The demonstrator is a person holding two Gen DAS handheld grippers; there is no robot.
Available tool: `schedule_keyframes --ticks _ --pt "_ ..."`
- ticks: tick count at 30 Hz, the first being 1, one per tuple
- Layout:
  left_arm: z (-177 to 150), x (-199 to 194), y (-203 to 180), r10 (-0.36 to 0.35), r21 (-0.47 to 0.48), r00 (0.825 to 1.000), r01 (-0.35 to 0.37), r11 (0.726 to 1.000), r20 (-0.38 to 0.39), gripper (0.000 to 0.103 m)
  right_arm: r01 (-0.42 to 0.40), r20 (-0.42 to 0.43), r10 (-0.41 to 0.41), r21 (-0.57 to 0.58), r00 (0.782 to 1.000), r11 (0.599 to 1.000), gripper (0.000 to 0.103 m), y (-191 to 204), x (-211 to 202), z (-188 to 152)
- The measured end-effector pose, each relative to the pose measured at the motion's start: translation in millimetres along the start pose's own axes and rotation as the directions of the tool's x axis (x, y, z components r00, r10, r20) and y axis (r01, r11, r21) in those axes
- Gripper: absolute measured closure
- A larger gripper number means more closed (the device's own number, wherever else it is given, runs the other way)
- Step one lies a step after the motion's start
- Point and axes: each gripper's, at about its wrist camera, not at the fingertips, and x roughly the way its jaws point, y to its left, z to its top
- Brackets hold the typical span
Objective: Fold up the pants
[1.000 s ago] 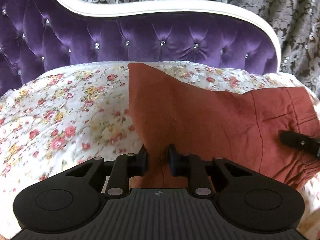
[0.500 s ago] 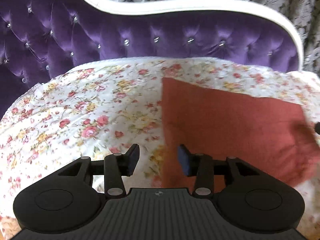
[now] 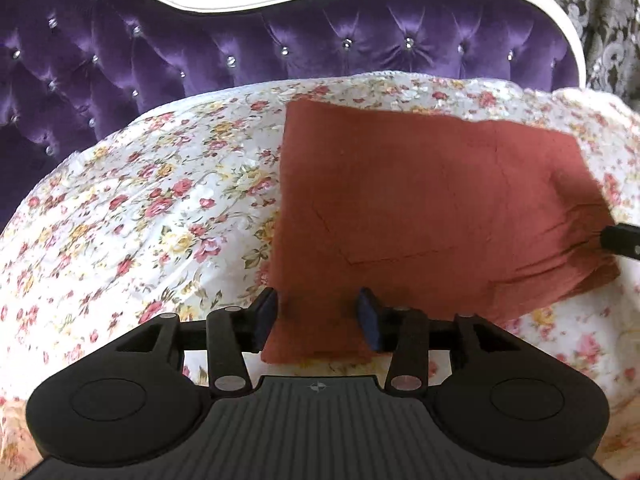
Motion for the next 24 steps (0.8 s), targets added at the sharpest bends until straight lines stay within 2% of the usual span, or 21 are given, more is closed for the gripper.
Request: schedule_keyframes --ticks 7,16,24 --pt "-16 -39 -6 0.011 -0.044 1.000 -0.011 0.999 -0.002 0.060 0.057 0.062 -0.056 -0.010 0.996 0.998 0.075 21 -50 -12" --pt "-42 -96 -18 -0.022 -0.075 0.998 0.026 0.997 0.055 0.060 0.049 0.103 -0.047 -0.019 0.994 0.999 0.073 43 -91 -26" --pt "-62 -125 -30 -0.004 -0.064 0.995 0.011 0.998 0.103 0.060 0.054 0.125 -0.049 -0.037 0.991 0.998 0.073 59 -113 -45"
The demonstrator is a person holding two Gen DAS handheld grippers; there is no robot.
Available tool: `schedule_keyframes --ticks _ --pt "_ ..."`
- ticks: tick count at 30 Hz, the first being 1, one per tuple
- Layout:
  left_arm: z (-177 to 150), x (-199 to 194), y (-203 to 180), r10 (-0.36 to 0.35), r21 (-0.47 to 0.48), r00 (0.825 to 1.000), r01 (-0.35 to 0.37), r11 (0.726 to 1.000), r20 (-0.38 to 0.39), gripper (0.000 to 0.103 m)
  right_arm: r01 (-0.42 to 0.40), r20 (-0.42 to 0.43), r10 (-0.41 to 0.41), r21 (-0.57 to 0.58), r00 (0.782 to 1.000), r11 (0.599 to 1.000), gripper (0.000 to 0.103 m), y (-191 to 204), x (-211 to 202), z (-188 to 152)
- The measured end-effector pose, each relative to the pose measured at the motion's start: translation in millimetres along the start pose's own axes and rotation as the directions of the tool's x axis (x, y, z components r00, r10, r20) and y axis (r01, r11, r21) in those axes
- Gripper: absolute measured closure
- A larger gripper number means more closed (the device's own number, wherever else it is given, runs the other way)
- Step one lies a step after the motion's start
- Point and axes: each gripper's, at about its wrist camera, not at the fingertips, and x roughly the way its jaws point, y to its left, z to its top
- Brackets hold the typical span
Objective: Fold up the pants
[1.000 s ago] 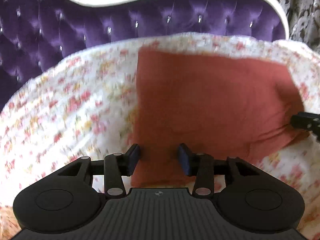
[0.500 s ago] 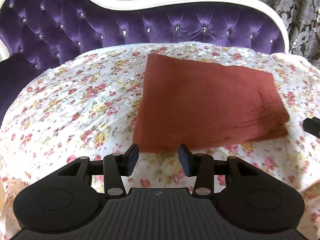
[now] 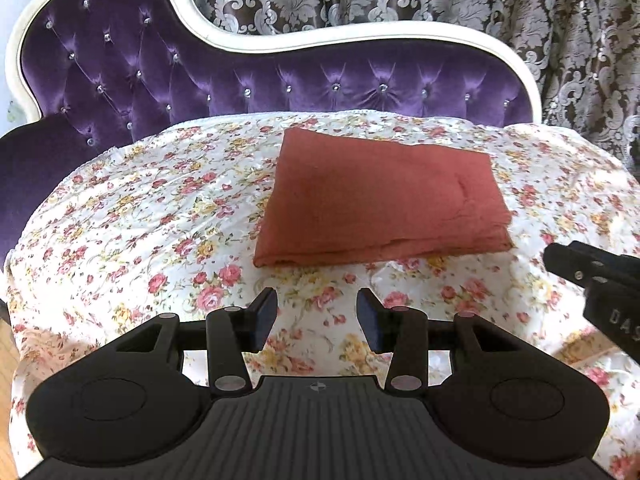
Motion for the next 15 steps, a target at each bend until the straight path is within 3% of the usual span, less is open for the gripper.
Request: schedule_keyframes --ticks 8,11,15 --pt "-14 -14 -4 0.004 -0.012 1.000 -0.004 1.000 -0.003 0.060 -0.006 -0.009 0.006 0.000 1.000 1.000 0.068 5 -11 -7" --pt "-19 -14 -5 0.004 -0.020 1.000 -0.004 1.000 -0.010 0.060 -0.004 -0.014 0.004 0.004 1.000 1.000 0.057 6 -14 -11" --pt "-21 -12 -5 0.006 -0.028 1.000 -0.007 1.000 -0.025 0.060 0.012 -0.028 -0.012 0.002 1.000 1.000 0.054 8 -14 -14"
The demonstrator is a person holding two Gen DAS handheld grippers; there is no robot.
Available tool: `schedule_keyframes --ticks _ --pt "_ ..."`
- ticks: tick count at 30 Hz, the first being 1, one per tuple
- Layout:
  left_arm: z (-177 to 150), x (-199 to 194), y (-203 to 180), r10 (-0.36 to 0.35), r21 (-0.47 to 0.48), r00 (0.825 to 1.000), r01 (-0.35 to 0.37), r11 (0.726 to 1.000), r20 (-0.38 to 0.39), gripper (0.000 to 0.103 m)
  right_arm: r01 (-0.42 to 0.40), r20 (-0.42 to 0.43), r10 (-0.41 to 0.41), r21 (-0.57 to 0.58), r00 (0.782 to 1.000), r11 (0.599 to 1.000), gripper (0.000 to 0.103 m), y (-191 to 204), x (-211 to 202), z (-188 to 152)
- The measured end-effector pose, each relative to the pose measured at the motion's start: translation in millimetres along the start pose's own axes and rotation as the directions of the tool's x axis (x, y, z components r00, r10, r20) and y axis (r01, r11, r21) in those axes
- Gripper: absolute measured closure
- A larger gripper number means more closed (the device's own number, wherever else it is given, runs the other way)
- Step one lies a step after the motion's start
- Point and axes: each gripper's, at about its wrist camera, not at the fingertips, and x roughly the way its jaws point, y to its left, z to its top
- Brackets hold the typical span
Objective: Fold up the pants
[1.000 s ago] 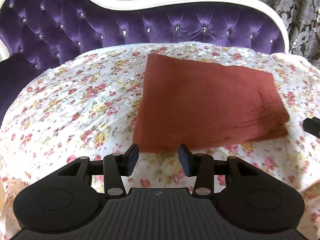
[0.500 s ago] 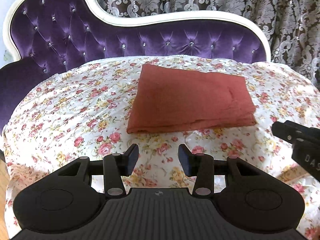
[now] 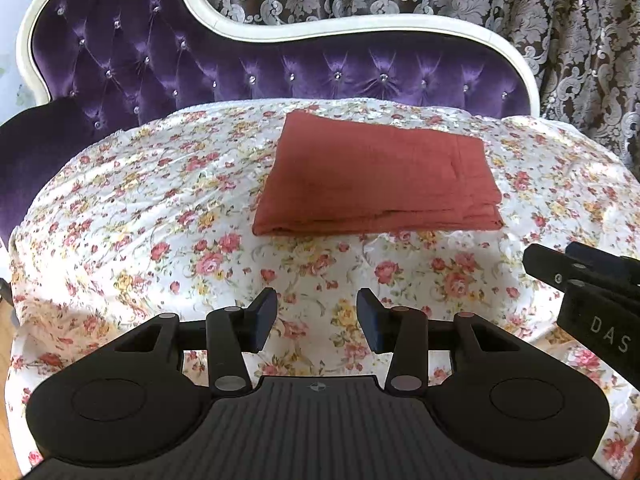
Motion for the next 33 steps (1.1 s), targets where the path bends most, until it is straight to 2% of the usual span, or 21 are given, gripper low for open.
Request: schedule_keyframes --ticks 6,10,15,19,33 --pt "-3 5 -1 0.006 0.003 1.000 -0.006 1.000 -0.018 0.060 0.032 -0.025 -0.032 0.000 0.999 0.999 0.052 0 4 -1" --pt "-4 8 -2 0.007 0.010 1.000 -0.006 1.000 -0.028 0.060 0.051 -0.025 -0.051 -0.016 0.998 0.999 0.042 3 4 -1" --pt "-4 10 -3 0.006 0.015 0.999 -0.005 1.000 -0.037 0.060 0.061 -0.046 -0.062 -0.026 0.997 0.998 0.041 4 9 0" --pt "-4 13 -3 0.006 0.019 0.999 -0.005 1.000 -0.044 0.060 0.077 -0.057 -0.078 -0.023 0.995 0.997 0.035 6 10 -1" --pt "-6 21 0 0.014 0.018 0.997 -0.013 1.000 -0.073 0.060 0.082 -0.129 -0.083 -0.013 0.988 0.997 0.034 5 20 -3"
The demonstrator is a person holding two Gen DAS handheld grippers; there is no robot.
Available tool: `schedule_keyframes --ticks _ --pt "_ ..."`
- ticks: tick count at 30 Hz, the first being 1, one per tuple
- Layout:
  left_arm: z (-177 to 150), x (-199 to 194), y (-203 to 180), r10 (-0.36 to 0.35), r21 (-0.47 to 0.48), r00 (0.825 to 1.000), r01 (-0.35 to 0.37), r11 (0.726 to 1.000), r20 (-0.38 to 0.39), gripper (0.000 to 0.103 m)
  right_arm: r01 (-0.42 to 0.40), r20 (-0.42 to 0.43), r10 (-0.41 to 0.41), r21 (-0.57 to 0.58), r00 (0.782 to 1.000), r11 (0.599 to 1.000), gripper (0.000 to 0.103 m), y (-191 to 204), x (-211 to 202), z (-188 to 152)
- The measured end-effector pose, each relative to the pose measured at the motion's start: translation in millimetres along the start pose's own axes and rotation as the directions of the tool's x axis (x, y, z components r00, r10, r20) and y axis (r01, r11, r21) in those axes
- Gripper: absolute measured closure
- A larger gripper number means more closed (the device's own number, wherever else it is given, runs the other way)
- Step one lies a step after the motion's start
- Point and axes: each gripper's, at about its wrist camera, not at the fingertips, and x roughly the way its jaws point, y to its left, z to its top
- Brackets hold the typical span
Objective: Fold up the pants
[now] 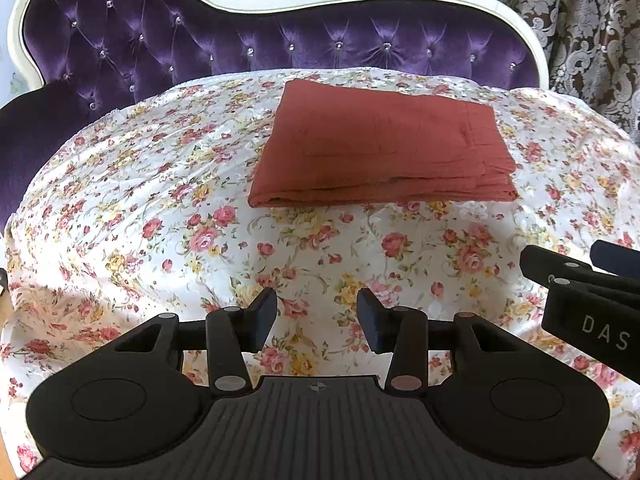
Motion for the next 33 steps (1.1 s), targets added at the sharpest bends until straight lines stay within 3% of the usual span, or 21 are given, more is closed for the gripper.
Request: schedule_keyframes --ticks 33 --pt "3 13 0 -0.012 -0.006 0.999 0.012 1.000 -0.053 0.060 -0.012 -0.034 0.012 0.008 0.999 1.000 0.034 4 14 1"
